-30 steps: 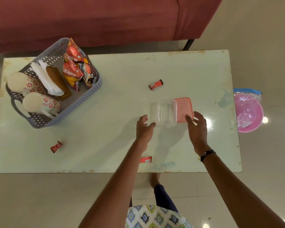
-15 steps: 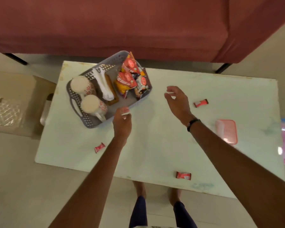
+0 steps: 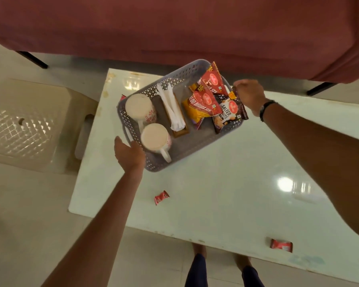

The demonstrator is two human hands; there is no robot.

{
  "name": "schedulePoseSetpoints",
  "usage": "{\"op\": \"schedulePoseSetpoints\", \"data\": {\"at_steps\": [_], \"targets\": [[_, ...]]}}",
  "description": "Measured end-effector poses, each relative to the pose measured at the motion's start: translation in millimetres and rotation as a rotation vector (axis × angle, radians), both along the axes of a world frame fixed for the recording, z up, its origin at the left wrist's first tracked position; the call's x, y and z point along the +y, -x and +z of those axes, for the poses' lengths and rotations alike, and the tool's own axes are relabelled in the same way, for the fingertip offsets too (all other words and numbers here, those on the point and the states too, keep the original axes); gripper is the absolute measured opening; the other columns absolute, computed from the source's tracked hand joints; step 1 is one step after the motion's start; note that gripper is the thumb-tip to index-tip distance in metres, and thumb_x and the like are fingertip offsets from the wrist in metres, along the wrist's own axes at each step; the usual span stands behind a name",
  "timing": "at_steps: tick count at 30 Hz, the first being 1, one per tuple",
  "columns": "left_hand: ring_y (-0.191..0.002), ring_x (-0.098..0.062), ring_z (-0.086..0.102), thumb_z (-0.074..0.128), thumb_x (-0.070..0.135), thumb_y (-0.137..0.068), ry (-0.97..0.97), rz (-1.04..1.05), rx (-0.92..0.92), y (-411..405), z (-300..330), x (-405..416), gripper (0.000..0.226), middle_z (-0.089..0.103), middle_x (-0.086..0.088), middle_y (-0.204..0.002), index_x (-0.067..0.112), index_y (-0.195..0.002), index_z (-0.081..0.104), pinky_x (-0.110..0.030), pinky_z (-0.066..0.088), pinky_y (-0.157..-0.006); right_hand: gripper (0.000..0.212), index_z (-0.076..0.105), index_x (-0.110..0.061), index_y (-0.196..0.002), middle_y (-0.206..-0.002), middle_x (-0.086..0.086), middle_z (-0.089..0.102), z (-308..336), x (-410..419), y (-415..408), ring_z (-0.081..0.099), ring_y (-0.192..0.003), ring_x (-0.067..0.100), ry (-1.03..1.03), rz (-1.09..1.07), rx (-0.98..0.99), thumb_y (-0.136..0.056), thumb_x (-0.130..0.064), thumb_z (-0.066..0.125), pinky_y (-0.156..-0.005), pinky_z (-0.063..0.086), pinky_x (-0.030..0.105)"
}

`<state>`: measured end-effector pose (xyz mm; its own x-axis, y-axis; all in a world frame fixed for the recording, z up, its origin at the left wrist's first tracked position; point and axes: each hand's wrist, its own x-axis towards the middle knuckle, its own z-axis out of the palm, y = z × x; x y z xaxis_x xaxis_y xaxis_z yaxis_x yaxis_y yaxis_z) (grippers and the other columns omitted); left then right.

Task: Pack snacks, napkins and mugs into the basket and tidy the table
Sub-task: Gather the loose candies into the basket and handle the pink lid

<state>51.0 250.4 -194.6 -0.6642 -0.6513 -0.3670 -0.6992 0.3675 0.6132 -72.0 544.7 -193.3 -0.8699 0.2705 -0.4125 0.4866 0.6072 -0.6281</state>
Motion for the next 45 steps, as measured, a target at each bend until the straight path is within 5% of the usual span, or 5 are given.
{"op": "schedulePoseSetpoints", "data": {"at_steps": [9,13,30,40,45], "targets": [[-0.100,-0.030,0.066,0.057,0.005,-0.085,-0.152,0.149,-0.076,19.7,-15.2,-22.9,0.021,0.071,-0.014,-0.106,0.005,-0.101,0.071,-0.042,0.055,-0.090,0.031,0.063,-0.005,-0.119,-0.128,0.018,0.060,-9.9,-3.5,19.7,0.055,-0.098,0.020,0.101,0.018,-0.151,-0.092,-0.013,0.050,-0.066,0.041,0.020],[-0.099,-0.029,0.068,0.058,0.001,-0.085,-0.165,0.158,-0.042,22.1,-17.9,-20.9,0.020,0.072,-0.016,-0.105,0.003,-0.100,0.071,-0.044,0.054,-0.091,0.017,0.068,-0.009,-0.093,-0.116,0.017,0.068,-14.2,-1.2,10.3,0.061,-0.088,0.022,0.128,-0.122,-0.130,-0.091,-0.018,0.054,-0.084,0.052,0.031],[-0.098,-0.031,0.068,0.058,0.001,-0.084,-0.160,-0.178,-0.015,-6.5,16.1,54.0,0.020,0.072,-0.020,-0.104,-0.001,-0.099,0.072,-0.046,0.054,-0.090,0.022,0.071,-0.010,-0.106,-0.092,0.008,0.068,16.9,83.3,-181.0,0.064,-0.085,0.023,0.219,-0.559,-0.029,-0.092,-0.019,0.056,-0.084,0.052,0.038],[-0.095,-0.032,0.069,0.062,0.003,-0.083,-0.164,-0.262,-0.096,-32.4,-0.6,80.3,0.015,0.073,-0.020,-0.101,-0.001,-0.093,0.072,-0.047,0.055,-0.087,0.022,0.073,-0.012,-0.097,-0.082,0.003,0.068,-0.8,104.6,-238.8,0.061,-0.060,0.010,0.212,-0.660,-0.059,-0.093,-0.022,0.053,-0.056,0.048,0.021],[-0.098,-0.030,0.068,0.062,0.005,-0.086,-0.130,-0.291,-0.108,-33.8,-7.4,83.0,0.016,0.072,-0.020,-0.104,-0.001,-0.095,0.073,-0.046,0.054,-0.090,0.023,0.072,-0.012,-0.100,-0.101,0.012,0.072,-6.2,104.8,-249.1,0.069,-0.090,0.030,0.257,-0.647,-0.119,-0.094,-0.020,0.051,-0.087,0.055,0.045]]}}
